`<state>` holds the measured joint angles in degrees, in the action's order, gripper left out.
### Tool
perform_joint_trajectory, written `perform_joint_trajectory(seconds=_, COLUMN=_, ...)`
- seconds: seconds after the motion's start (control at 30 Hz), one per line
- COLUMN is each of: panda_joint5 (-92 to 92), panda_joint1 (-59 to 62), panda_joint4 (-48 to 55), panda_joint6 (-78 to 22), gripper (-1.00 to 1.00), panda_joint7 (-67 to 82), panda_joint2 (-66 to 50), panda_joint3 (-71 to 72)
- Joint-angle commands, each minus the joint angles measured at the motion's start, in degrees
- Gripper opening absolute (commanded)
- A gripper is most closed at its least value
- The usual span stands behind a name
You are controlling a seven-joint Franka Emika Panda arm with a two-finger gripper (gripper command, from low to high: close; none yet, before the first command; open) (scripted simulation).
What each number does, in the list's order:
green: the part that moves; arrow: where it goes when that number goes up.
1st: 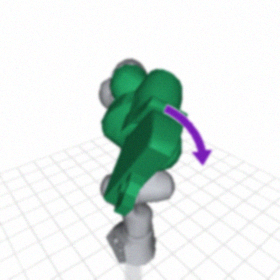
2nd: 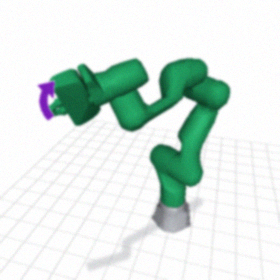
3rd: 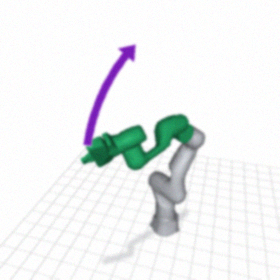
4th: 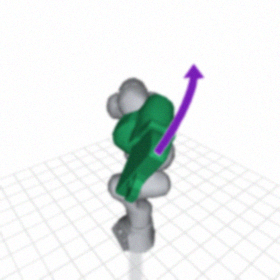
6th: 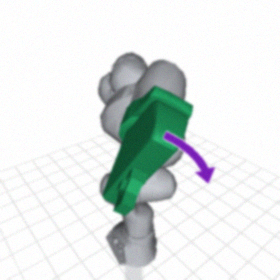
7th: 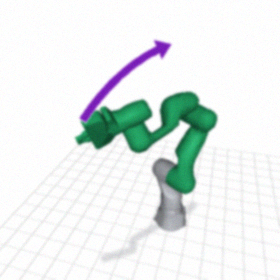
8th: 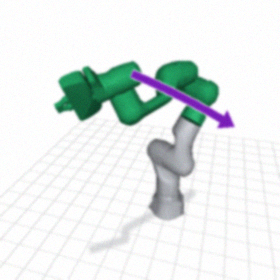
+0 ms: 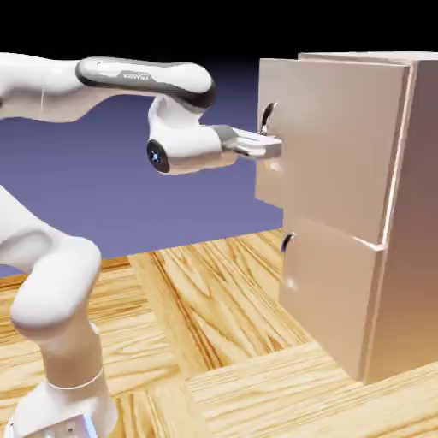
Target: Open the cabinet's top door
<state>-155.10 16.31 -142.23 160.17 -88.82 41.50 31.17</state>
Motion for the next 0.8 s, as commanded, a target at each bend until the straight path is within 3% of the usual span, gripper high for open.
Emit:
perform_joint_trajectory(seconds=0.0, panda_joint5=2.43, panda_joint1=-2.07, panda_joint4=-1.34, panda_joint6=-0.74, gripper=-1.0, panda_joint7=-1.36, panda_joint2=0.71, panda_joint3=-2.03)
perform_joint_trajectory(seconds=0.37, panda_joint5=29.84, panda_joint1=-17.43, panda_joint4=-13.55, panda_joint6=-8.59, gripper=-1.0, panda_joint7=-15.85, panda_joint2=10.66, panda_joint3=-21.29)
perform_joint_trajectory(seconds=0.77, panda_joint5=59.75, panda_joint1=-20.03, panda_joint4=-21.1, panda_joint6=-22.48, gripper=-1.0, panda_joint7=-29.68, panda_joint2=20.94, panda_joint3=-38.94)
